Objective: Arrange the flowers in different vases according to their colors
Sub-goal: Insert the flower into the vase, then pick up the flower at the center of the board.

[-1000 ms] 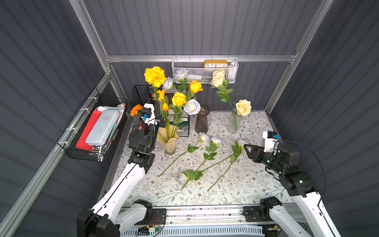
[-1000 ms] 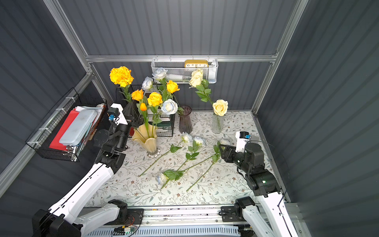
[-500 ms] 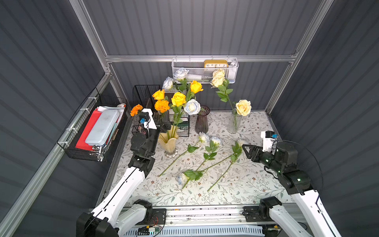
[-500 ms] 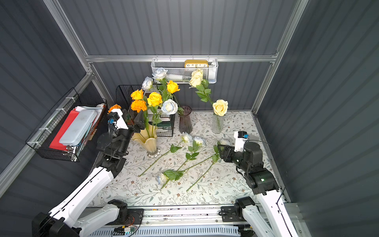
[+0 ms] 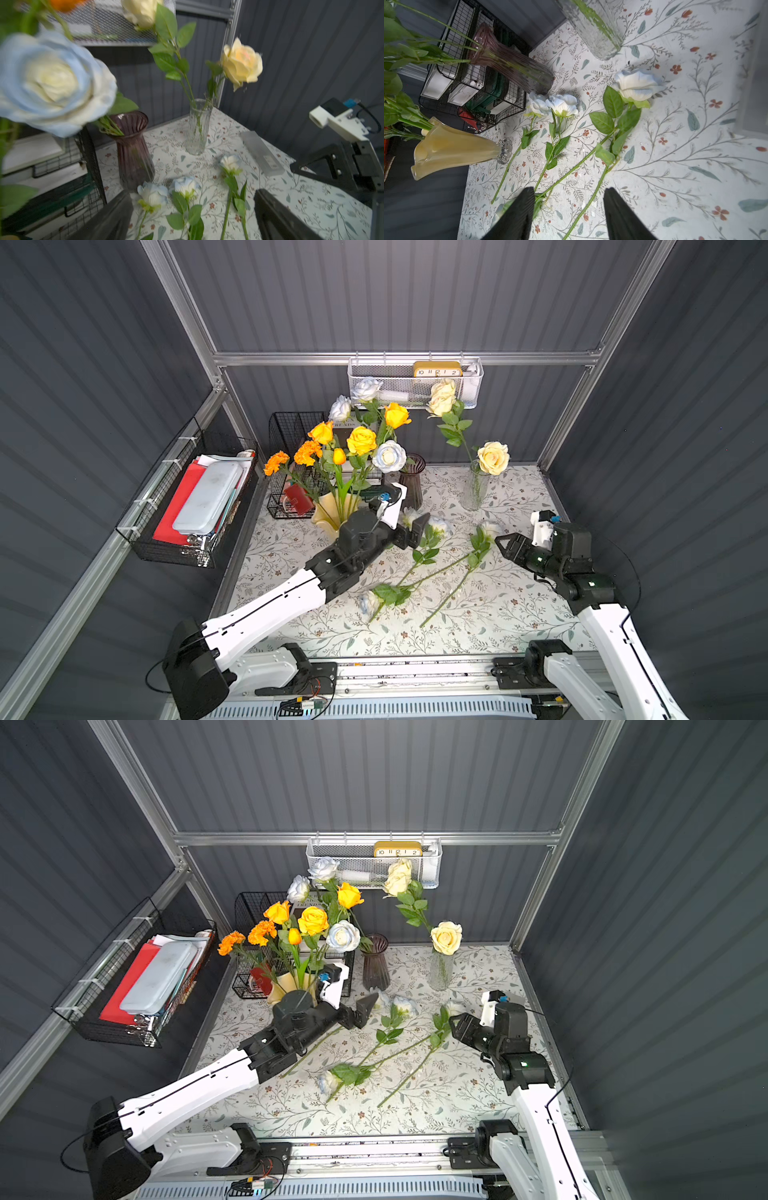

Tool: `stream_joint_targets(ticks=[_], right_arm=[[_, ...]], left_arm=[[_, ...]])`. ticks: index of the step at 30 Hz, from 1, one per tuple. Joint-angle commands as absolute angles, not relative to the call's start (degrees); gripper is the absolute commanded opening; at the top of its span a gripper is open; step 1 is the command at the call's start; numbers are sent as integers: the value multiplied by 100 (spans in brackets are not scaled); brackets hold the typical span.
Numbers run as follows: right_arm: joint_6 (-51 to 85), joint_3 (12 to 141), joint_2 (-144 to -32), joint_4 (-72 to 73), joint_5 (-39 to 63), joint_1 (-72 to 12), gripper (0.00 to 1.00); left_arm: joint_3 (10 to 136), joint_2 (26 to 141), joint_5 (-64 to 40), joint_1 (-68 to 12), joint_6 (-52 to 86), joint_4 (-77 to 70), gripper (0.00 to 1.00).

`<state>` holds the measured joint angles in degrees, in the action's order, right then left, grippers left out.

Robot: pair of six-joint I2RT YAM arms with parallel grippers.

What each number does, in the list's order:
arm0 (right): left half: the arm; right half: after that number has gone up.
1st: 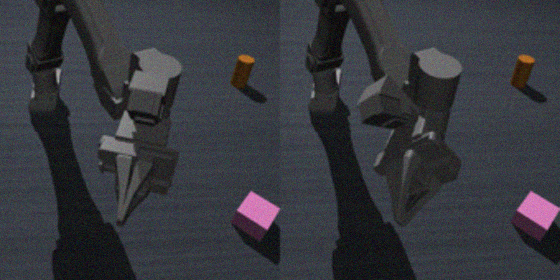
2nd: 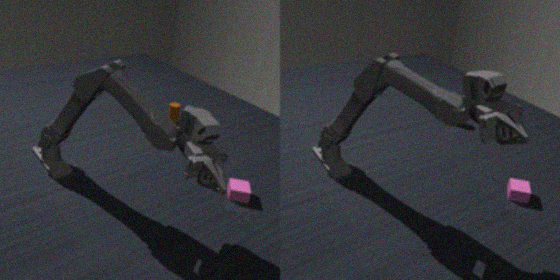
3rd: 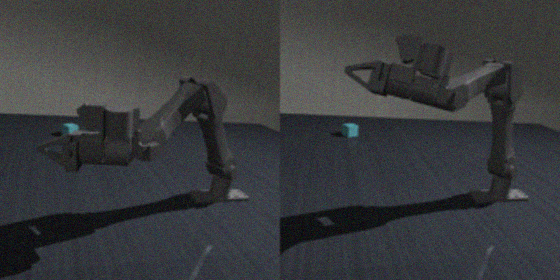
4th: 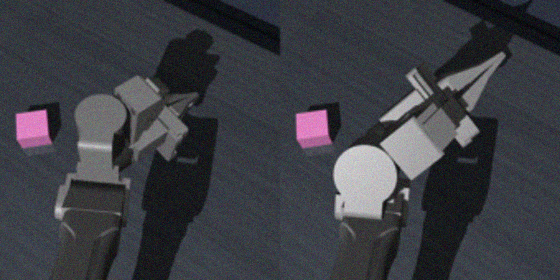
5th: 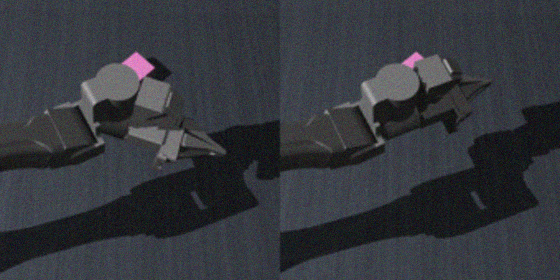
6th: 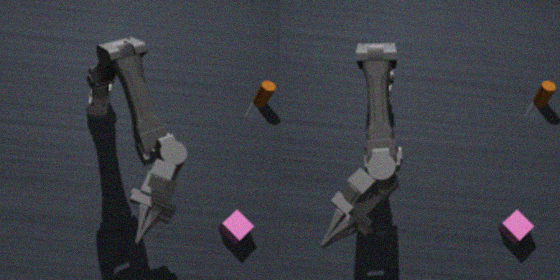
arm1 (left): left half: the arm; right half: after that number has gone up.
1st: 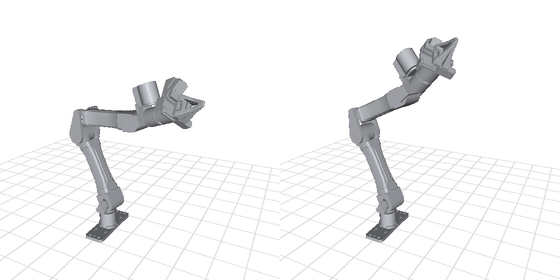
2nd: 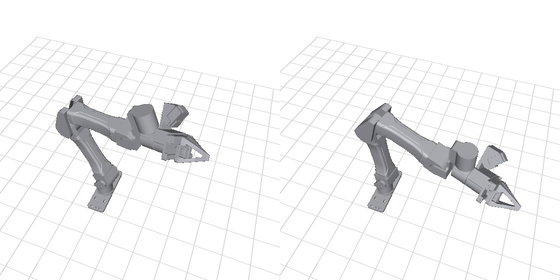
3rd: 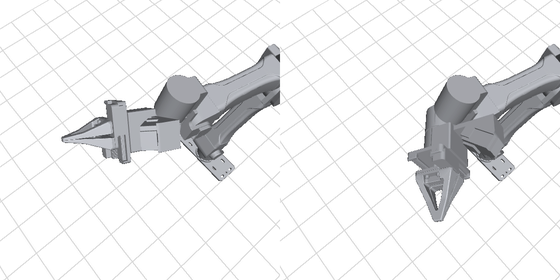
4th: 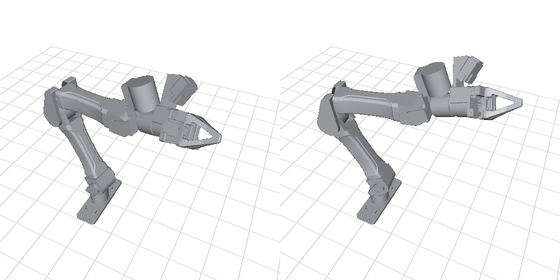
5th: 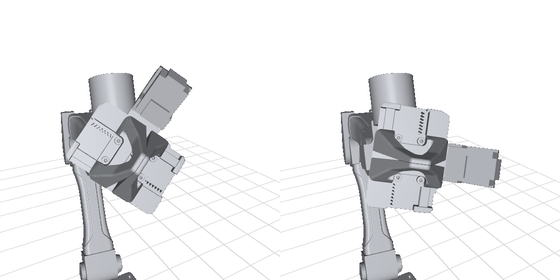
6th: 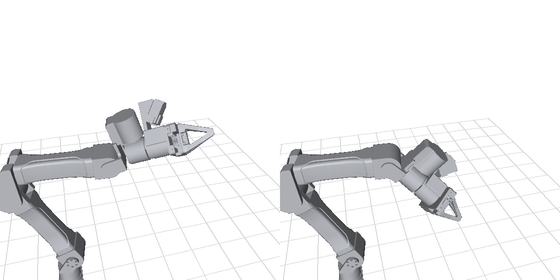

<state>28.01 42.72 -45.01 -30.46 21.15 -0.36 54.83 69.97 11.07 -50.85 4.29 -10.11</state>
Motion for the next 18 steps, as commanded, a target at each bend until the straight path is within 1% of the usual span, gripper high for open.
stream_joint_targets(ticks=[1,4,6,12,18], right_arm=[[2868,4153,-4652,-3192,2371,-14,56],[2979,3918,-4614,-3196,2018,50,56],[3082,3761,-4537,-3086,1975,210,56],[3199,3648,-4579,-3028,2314,1035,56],[3130,3544,-4580,-2979,2511,1468,56]], left_arm=[[5584,7166,598,-5241,485,-681,95],[6011,7870,299,-5348,483,-284,95],[6348,8427,168,-5433,492,14,94],[7501,10135,-462,-5594,617,834,92],[8604,11344,-1198,-5693,741,1442,90]])
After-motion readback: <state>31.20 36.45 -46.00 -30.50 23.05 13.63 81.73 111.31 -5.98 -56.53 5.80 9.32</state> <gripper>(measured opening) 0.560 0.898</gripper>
